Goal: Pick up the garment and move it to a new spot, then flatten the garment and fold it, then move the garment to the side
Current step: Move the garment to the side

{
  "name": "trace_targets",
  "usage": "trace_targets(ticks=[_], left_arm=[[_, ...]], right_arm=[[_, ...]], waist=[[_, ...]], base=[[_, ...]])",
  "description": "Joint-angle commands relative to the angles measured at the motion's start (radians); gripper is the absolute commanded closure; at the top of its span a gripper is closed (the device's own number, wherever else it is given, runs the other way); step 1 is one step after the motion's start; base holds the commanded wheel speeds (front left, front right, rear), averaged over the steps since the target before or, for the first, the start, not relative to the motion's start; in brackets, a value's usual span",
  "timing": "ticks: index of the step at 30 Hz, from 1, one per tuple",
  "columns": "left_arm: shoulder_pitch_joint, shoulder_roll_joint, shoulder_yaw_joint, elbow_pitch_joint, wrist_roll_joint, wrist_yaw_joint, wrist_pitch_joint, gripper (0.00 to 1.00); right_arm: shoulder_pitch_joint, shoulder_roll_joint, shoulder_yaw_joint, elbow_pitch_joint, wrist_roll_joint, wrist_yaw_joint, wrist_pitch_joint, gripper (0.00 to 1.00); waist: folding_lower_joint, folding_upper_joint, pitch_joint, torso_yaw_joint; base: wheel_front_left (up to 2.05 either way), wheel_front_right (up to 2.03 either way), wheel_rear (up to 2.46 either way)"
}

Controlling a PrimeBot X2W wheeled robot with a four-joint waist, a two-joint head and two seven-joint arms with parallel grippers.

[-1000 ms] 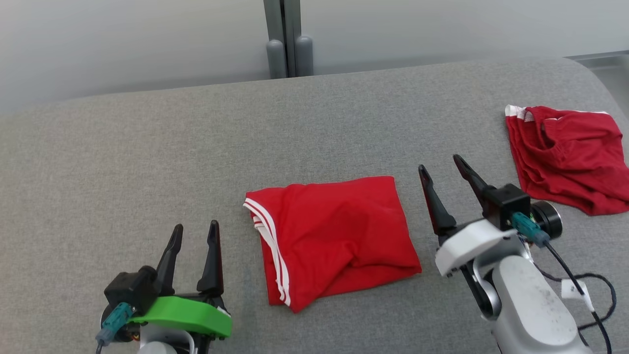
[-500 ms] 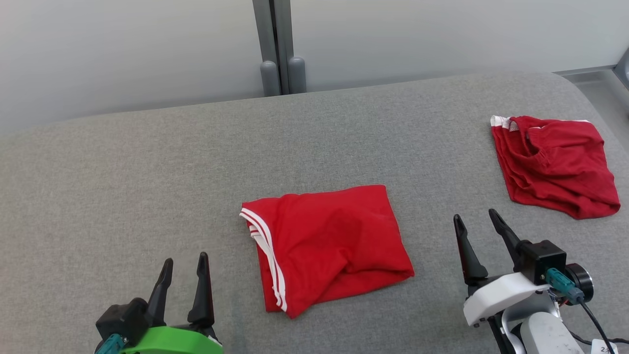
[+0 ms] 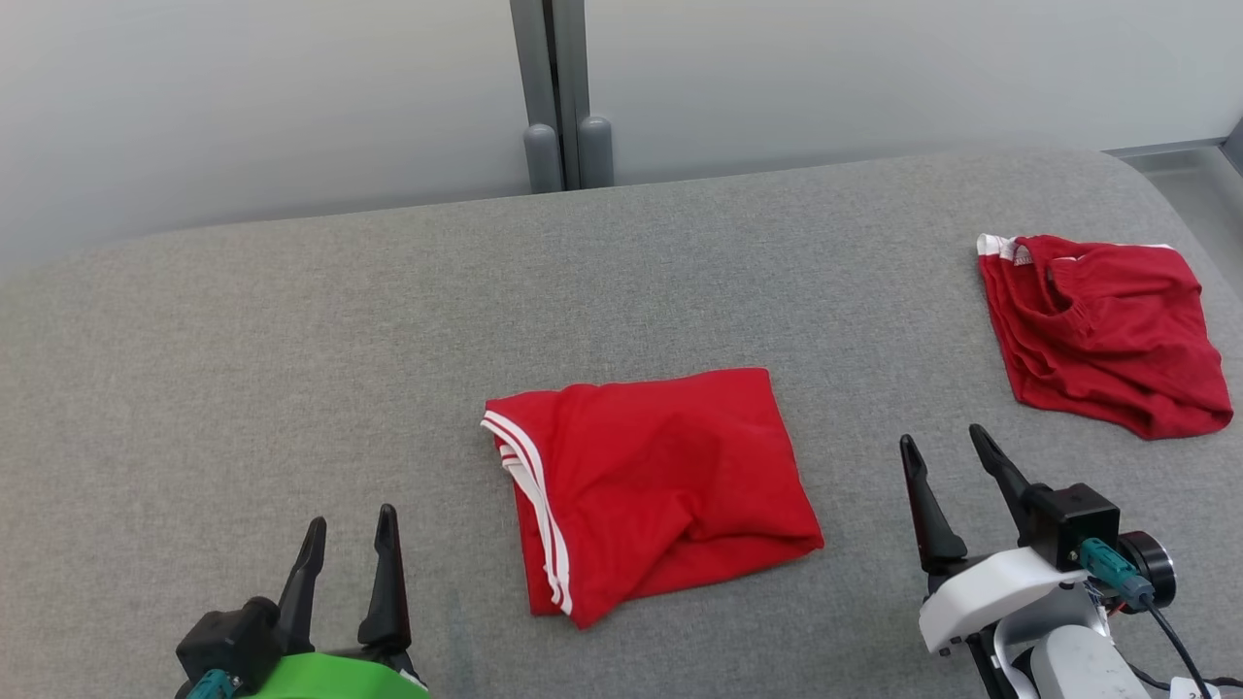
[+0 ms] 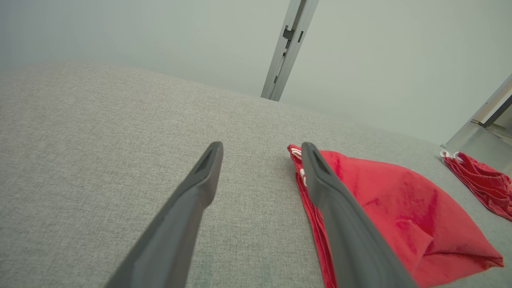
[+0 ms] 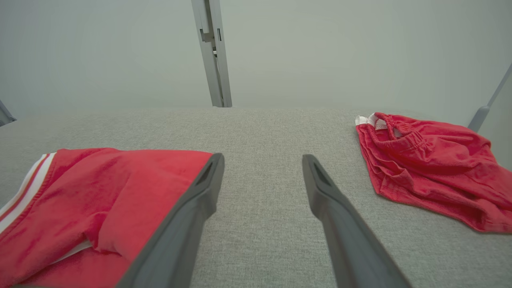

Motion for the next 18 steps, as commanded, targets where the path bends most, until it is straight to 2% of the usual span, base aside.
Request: trace_targets(ticks=[1, 14, 18], left_arm=[[0.015, 0.0, 0.004, -0.001, 0.011, -0.003, -0.003, 0.0], [0.003, 0.0, 0.003, -0.004, 0.031, 0.007, -0.003, 0.0], [-0.005, 0.0, 0.008, -0.004, 0.033, 0.007, -0.003, 0.0]], right_arm=[[0.006, -0.003, 0.0, 0.004, -0.004, -0.001, -0.004, 0.0], [-0.056, -0.003, -0.015, 0.067, -0.011, -0.001, -0.002, 0.0], [-0.122, -0.003, -0.018, 0.089, -0.053, -0.001, 0.052, 0.0]], waist=[[0.0, -0.0001, 0.0, 0.0], [0.0, -0.0001, 0.007, 0.016], [0.0, -0.0001, 0.017, 0.034]], base=[[0.0, 0.0, 0.0], [0.0, 0.0, 0.0], [0.0, 0.0, 0.0]])
